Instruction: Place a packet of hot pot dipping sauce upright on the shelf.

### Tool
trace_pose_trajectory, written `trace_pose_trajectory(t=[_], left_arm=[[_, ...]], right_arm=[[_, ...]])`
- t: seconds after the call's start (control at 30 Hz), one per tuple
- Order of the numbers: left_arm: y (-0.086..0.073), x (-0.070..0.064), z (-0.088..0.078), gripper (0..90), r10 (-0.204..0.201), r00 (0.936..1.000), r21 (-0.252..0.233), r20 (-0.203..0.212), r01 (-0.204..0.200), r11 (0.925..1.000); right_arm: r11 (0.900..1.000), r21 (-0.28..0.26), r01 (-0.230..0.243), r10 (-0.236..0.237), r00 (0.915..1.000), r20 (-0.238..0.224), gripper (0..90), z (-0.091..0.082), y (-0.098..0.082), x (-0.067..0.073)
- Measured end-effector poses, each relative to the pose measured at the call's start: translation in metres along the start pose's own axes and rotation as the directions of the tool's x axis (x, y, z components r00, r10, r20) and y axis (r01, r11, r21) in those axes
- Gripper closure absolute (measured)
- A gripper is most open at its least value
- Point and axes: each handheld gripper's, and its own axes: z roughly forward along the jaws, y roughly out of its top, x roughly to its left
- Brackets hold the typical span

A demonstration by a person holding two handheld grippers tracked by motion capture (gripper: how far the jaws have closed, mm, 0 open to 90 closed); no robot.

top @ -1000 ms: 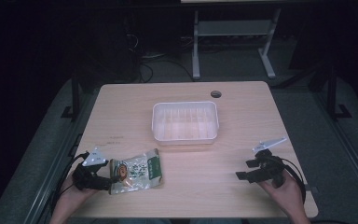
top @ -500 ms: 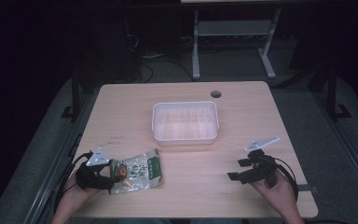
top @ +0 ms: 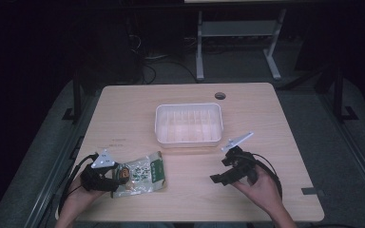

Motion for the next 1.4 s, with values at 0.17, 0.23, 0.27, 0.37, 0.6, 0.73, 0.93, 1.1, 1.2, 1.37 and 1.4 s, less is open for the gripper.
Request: trace_pose_trajectory(t=[0.17, 0.23, 0.27, 0.37, 0.6, 0.73, 0.93, 1.1, 1.2, 1.37, 1.4], left_arm=[[0.0, 0.002, 0.002, 34.0, -0.016, 0.9999, -0.013, 0.002, 0.016, 0.9998], [0.0, 0.004, 0.002, 34.3, -0.013, 0.9999, -0.009, 0.003, 0.013, 0.9999], [0.0, 0.004, 0.002, 36.0, -0.013, 0.9999, -0.012, 0.002, 0.013, 0.9998], [0.001, 0.006, 0.001, 38.2, -0.018, 0.9998, -0.019, 0.006, 0.018, 0.9997], [0.003, 0.009, 0.004, 48.5, -0.022, 0.9995, -0.013, 0.023, 0.023, 0.9997], [0.002, 0.01, 0.006, 54.4, -0.027, 0.9992, 0.005, 0.031, 0.027, 0.9996], [0.0, 0.012, 0.007, 59.2, -0.032, 0.9988, 0.022, 0.036, 0.032, 0.9993], [-0.002, 0.012, 0.008, 59.6, -0.04, 0.9983, 0.025, 0.042, 0.039, 0.9989], [-0.003, 0.013, 0.009, 60.3, -0.04, 0.9983, 0.027, 0.042, 0.039, 0.9989], [-0.004, 0.015, 0.009, 60.5, -0.048, 0.9978, 0.03, 0.044, 0.047, 0.9984], [-0.004, 0.015, 0.009, 60.5, -0.048, 0.9979, 0.031, 0.043, 0.047, 0.9984]], right_arm=[[0.998, 0.034, 0.044, -0.044, 0.999, -0.013, 20.4, 0.013, 0.024, 0.012], [0.998, 0.046, 0.051, -0.05, 0.9984, -0.026, 21.7, 0.019, 0.033, 0.015], [0.997, 0.057, 0.061, -0.059, 0.9977, -0.033, 22.4, 0.025, 0.042, 0.018], [0.996, 0.065, 0.064, -0.061, 0.997, -0.048, 23.9, 0.031, 0.051, 0.021], [0.991, 0.112, 0.07, -0.062, 0.9953, -0.075, 31.5, 0.055, 0.08, 0.032], [0.989, 0.128, 0.077, -0.067, 0.9946, -0.079, 34.9, 0.067, 0.095, 0.038], [0.987, 0.148, 0.07, -0.055, 0.9932, -0.103, 36.9, 0.082, 0.116, 0.047], [0.984, 0.172, 0.037, -0.018, 0.9938, -0.11, 30.7, 0.099, 0.125, 0.049], [0.979, 0.202, 0.016, 0.007, 0.9934, -0.114, 38.3, 0.113, 0.128, 0.05], [0.976, 0.219, 0.001, 0.026, 0.9924, -0.12, 44.5, 0.126, 0.131, 0.048], [0.974, 0.225, -0.001, 0.029, 0.9922, -0.122, 45.3, 0.128, 0.132, 0.047]])
